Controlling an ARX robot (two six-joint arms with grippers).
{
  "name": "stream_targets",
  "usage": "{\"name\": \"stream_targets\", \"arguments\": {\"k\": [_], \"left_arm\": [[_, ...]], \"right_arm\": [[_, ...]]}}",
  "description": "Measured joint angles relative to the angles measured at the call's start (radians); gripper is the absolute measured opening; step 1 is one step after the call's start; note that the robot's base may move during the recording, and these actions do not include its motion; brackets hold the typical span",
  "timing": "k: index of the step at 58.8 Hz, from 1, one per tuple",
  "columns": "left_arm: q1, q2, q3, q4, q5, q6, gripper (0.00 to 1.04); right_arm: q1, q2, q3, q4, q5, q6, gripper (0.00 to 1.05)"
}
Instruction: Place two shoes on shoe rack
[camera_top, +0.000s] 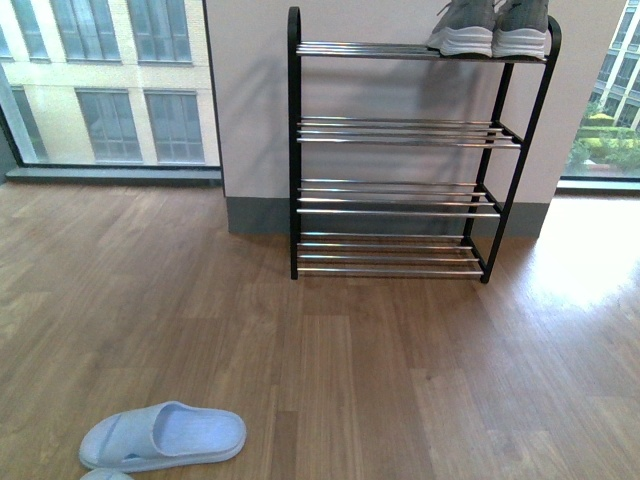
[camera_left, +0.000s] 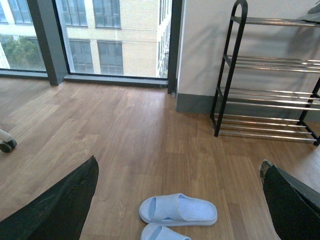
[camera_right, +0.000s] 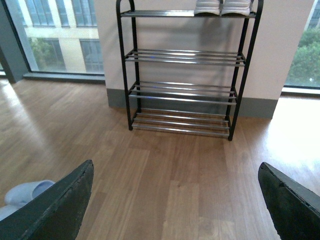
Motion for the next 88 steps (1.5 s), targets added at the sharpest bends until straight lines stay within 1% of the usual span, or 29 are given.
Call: {"name": "stream_targets", "arguments": {"k": [88], "left_arm": [[0.0, 0.0, 0.0, 0.0, 0.002, 0.0, 0.95]], "right_arm": [[0.0, 0.0, 0.0, 0.0, 0.004, 0.0, 0.95]]}}
